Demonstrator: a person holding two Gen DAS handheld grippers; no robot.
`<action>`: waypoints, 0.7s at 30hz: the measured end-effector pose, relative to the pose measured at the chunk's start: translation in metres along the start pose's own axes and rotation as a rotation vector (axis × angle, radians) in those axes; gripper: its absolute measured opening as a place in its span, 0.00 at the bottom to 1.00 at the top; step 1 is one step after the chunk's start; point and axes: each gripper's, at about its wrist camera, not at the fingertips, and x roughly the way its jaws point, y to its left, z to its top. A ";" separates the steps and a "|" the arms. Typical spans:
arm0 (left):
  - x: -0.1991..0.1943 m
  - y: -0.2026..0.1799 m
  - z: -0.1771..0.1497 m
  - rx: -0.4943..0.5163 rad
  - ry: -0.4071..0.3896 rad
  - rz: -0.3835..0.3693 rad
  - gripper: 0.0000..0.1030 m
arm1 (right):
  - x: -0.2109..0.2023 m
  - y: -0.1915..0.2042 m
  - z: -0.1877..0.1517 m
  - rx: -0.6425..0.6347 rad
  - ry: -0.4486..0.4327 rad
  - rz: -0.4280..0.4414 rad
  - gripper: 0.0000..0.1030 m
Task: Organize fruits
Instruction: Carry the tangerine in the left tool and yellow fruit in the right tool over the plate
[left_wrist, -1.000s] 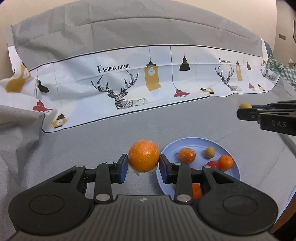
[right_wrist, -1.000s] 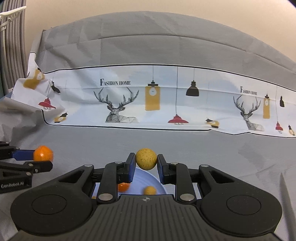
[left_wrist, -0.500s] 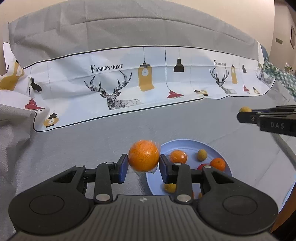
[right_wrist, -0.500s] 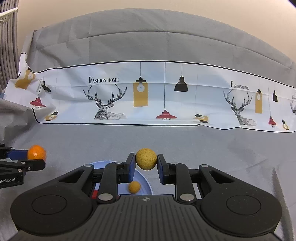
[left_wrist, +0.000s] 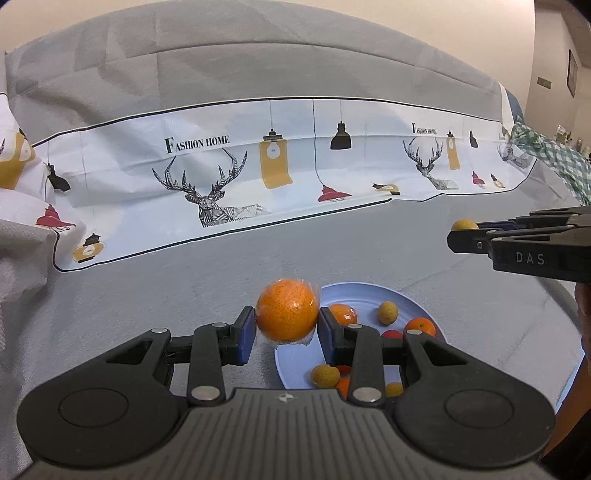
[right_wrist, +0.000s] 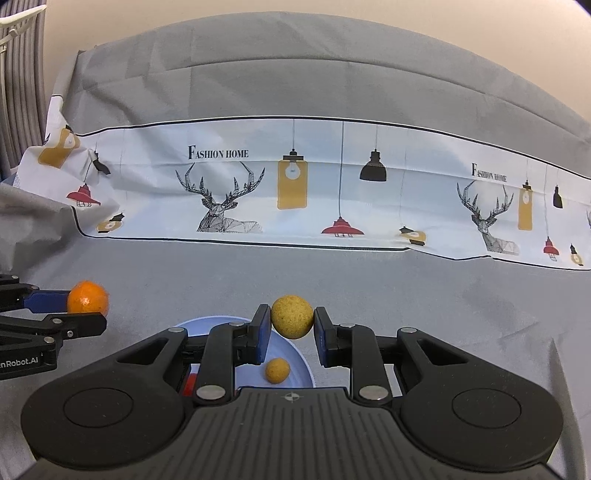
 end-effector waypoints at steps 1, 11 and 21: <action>0.000 0.000 0.000 0.000 0.000 0.000 0.39 | 0.000 0.001 0.000 -0.005 0.000 0.001 0.25; 0.001 -0.005 -0.001 0.018 0.002 -0.009 0.39 | 0.002 -0.002 -0.001 -0.002 0.009 0.002 0.25; 0.002 -0.006 -0.001 0.018 0.002 -0.014 0.39 | 0.005 -0.002 -0.001 -0.016 0.021 0.004 0.25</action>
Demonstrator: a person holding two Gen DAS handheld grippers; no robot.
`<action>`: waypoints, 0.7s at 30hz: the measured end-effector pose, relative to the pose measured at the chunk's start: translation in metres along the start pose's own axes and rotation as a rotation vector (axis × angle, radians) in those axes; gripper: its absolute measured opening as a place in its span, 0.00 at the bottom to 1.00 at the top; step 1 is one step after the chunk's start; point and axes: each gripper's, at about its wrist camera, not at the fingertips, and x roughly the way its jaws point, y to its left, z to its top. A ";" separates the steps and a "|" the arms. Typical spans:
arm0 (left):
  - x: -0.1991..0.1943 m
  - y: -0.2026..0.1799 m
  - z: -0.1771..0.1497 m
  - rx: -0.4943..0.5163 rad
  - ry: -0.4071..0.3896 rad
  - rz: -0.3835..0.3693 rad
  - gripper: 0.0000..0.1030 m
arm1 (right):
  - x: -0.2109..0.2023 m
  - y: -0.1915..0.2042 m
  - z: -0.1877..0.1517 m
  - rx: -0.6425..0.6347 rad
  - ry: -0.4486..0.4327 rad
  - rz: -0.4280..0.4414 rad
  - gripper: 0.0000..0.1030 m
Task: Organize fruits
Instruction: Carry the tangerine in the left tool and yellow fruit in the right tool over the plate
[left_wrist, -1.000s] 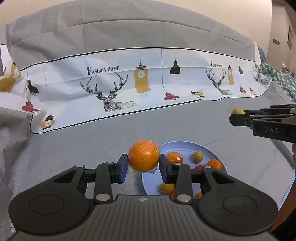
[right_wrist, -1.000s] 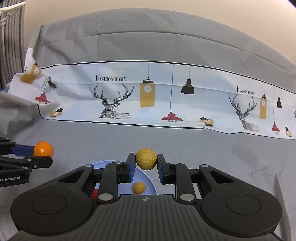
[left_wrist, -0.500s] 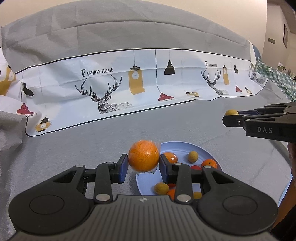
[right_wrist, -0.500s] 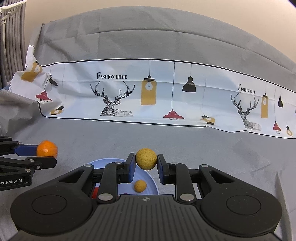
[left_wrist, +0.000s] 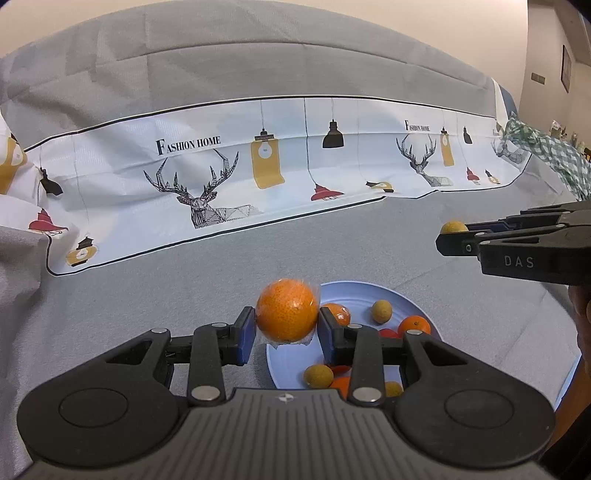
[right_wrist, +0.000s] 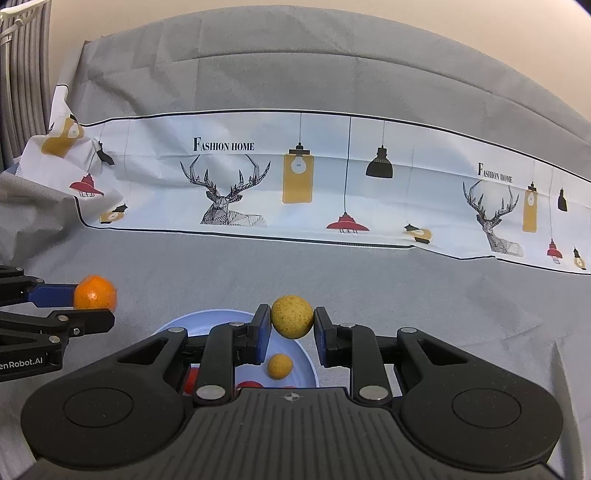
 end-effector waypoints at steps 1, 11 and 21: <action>0.000 -0.001 0.000 0.001 -0.001 -0.002 0.39 | 0.000 0.000 0.000 -0.001 0.001 -0.002 0.25; 0.004 -0.009 0.001 0.019 0.016 -0.043 0.39 | 0.010 0.002 -0.005 -0.015 0.069 -0.022 0.25; 0.026 -0.044 -0.008 0.086 0.098 -0.106 0.39 | 0.030 0.004 -0.022 -0.028 0.217 0.004 0.25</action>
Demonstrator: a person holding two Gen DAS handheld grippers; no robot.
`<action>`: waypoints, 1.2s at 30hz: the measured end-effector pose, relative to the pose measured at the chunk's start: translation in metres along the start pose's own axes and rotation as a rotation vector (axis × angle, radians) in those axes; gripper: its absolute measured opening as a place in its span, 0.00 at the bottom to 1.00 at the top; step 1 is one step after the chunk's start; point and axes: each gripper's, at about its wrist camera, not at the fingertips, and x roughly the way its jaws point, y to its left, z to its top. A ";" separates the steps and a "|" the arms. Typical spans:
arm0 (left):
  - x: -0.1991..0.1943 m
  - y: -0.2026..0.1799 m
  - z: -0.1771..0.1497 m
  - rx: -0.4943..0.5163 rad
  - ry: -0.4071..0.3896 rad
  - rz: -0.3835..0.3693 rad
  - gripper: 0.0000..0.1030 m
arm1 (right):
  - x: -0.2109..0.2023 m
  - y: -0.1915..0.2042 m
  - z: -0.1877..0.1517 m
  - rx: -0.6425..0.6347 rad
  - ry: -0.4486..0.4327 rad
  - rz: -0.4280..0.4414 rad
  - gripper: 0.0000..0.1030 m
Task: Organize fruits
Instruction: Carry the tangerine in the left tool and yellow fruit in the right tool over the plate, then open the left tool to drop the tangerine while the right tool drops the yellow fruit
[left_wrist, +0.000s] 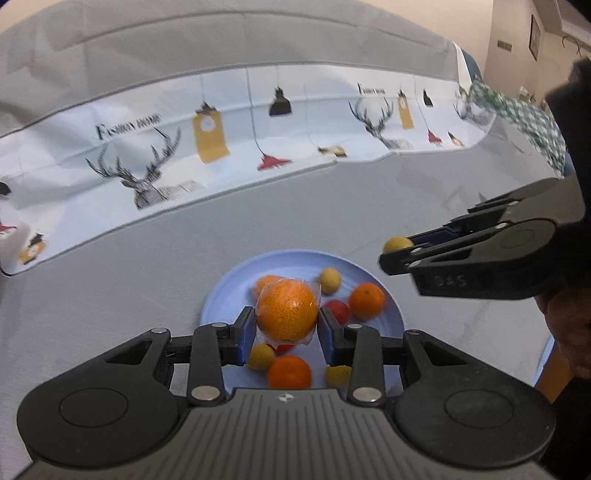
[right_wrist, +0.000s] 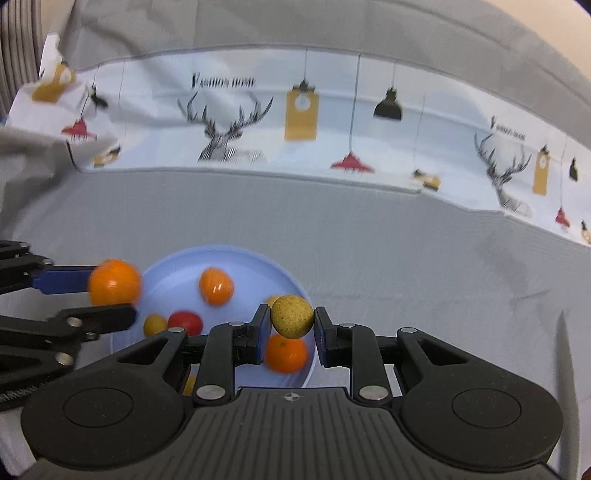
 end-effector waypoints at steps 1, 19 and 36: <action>0.004 -0.003 0.000 0.003 0.008 0.000 0.39 | 0.002 0.001 -0.001 -0.002 0.014 -0.002 0.25; 0.027 -0.020 0.002 0.019 0.048 0.021 0.39 | 0.014 0.001 -0.005 -0.010 0.105 0.035 0.25; 0.034 -0.016 0.001 0.027 0.083 0.068 0.39 | 0.022 0.004 -0.005 -0.017 0.147 0.029 0.25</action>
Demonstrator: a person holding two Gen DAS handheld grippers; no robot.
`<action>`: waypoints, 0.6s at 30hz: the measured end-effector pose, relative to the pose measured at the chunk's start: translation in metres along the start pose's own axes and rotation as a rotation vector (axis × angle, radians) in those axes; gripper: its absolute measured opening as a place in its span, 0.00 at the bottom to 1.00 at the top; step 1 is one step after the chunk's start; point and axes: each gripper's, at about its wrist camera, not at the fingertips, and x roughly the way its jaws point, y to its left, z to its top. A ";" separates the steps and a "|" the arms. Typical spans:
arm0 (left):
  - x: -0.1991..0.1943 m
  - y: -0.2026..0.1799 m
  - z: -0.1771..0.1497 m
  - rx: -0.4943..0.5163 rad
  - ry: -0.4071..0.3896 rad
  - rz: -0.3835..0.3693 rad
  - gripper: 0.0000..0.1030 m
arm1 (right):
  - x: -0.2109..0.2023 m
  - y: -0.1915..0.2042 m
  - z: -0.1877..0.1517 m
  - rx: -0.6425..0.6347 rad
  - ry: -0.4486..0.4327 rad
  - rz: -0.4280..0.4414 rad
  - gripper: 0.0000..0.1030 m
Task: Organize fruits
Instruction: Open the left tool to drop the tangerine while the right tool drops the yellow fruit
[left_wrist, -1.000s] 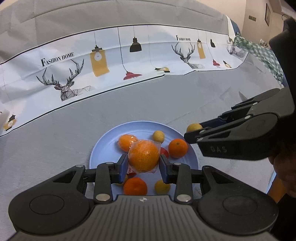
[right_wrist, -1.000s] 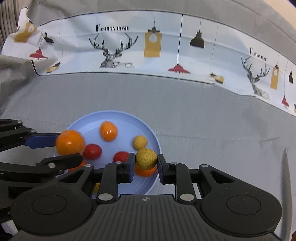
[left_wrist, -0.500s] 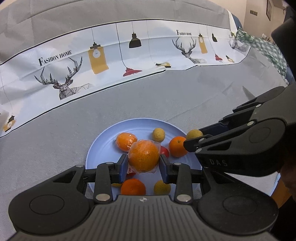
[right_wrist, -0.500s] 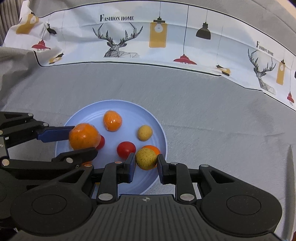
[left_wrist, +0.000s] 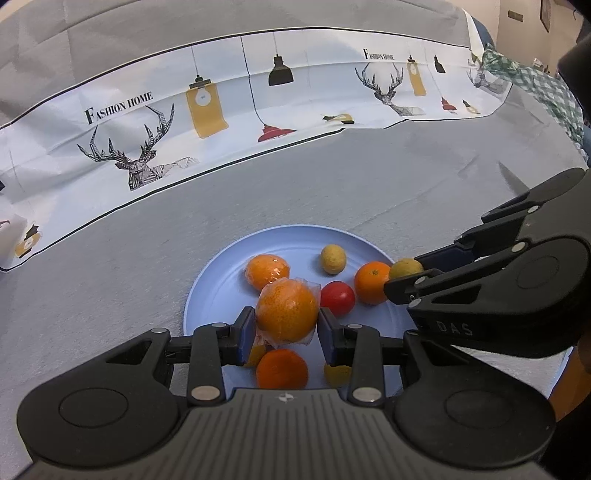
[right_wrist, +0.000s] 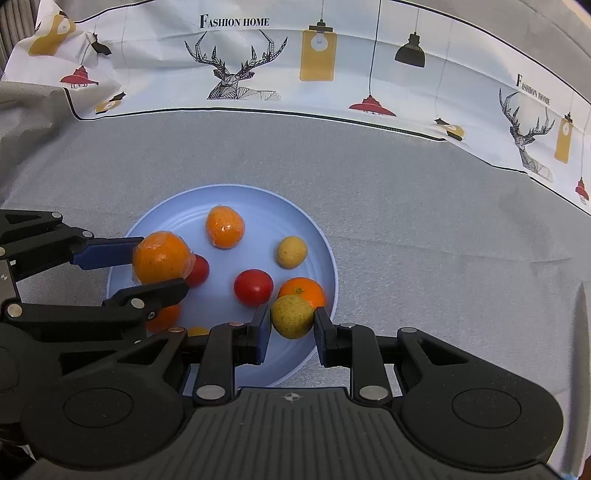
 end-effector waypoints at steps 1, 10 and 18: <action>0.000 0.000 0.000 -0.001 0.000 0.000 0.39 | 0.000 0.000 0.000 0.000 0.000 0.001 0.25; -0.005 0.005 0.001 -0.022 -0.016 0.008 0.40 | 0.000 0.002 0.001 -0.004 0.001 0.002 0.26; -0.017 0.020 0.005 -0.066 -0.054 0.034 0.47 | -0.003 0.000 0.001 0.009 -0.016 -0.011 0.46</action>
